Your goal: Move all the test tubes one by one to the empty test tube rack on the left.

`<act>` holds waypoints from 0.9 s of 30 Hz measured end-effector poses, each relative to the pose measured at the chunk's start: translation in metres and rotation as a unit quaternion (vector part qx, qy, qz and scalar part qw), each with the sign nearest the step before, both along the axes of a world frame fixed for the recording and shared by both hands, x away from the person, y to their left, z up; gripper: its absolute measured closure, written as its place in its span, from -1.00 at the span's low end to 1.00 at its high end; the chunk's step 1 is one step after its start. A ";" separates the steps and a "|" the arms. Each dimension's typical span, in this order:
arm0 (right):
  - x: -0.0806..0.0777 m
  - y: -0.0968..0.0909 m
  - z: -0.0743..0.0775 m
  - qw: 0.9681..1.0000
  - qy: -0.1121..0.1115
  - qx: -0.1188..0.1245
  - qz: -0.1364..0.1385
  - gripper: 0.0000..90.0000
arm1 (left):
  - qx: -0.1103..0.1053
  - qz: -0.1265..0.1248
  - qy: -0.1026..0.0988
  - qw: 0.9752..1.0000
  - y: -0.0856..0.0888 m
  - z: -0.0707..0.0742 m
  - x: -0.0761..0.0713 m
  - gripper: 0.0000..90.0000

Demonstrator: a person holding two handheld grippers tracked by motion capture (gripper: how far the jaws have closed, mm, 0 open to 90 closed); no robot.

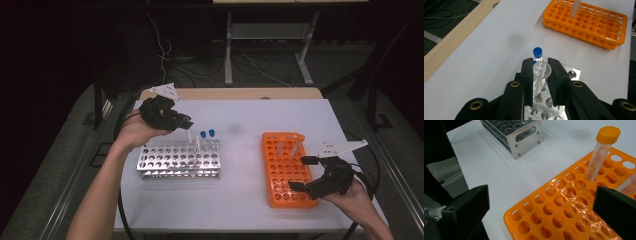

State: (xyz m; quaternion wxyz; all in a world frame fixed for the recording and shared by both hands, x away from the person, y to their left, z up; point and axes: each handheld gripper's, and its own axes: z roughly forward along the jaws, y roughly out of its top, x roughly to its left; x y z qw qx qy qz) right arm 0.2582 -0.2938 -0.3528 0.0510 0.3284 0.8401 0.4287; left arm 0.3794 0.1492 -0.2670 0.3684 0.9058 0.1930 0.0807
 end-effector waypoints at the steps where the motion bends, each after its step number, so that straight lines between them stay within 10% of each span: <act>1: 0.000 0.000 0.000 1.000 0.000 0.000 0.000 -0.99 | -0.001 0.001 0.001 1.000 0.000 -0.002 0.001 0.66; 27: 0.001 -0.016 -0.018 1.000 0.008 0.004 -0.027 -0.99 | -0.007 0.014 0.026 1.000 0.003 -0.049 0.021 0.66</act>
